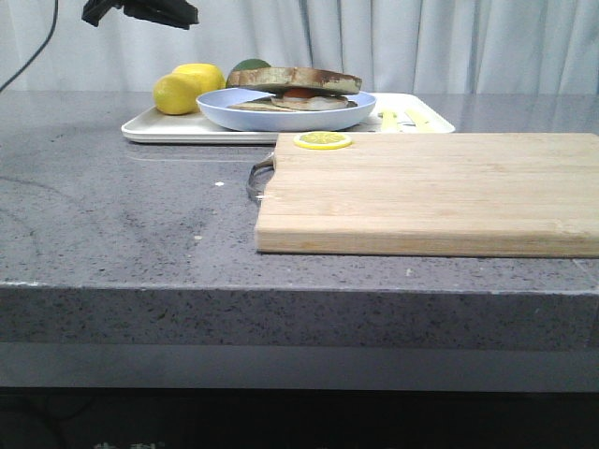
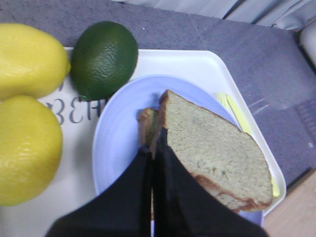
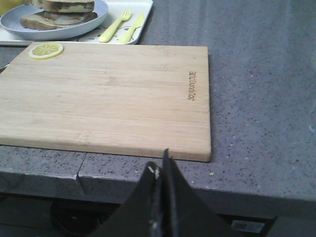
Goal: Place bread and move sandwich to tray
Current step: 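Open the left gripper and withdraw it from the plate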
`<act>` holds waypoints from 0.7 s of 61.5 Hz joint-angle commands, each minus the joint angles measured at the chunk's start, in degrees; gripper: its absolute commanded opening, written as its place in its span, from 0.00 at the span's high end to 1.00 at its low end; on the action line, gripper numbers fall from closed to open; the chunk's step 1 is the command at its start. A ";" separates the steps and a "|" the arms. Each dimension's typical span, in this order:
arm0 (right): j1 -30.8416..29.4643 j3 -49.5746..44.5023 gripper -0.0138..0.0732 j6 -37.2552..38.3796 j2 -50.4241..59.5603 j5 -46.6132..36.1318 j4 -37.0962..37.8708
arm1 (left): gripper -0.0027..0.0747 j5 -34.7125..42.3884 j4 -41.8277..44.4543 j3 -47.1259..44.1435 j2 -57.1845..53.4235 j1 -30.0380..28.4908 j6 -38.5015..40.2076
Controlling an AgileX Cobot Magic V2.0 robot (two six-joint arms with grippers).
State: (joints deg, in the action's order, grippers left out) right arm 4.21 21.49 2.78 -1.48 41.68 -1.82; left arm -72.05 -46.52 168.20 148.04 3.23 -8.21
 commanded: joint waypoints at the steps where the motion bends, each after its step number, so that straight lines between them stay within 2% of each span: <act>1: -0.08 1.36 0.91 -0.27 -0.77 -4.63 0.07 | 0.99 0.03 -8.49 6.88 -4.88 -0.34 2.92; 12: -0.08 1.36 0.91 -0.27 -0.77 -4.63 0.07 | 0.99 0.03 -18.58 6.88 -6.39 -0.51 3.32; 21: -0.08 1.36 0.91 -0.27 -0.77 -4.63 0.07 | 0.99 0.03 -17.71 6.88 -8.91 -0.51 3.85; 26: -0.08 1.36 0.91 -0.27 -0.77 -4.63 0.07 | 0.99 0.03 -11.59 6.88 -10.86 -0.37 6.60; 43: -0.08 1.36 0.91 -0.27 -0.77 -4.68 0.07 | 0.99 0.03 10.30 5.86 -17.90 2.42 8.75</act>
State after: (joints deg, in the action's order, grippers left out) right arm 4.21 21.49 2.78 -1.48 41.68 -1.82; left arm -72.76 -40.06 168.20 136.23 4.21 -0.86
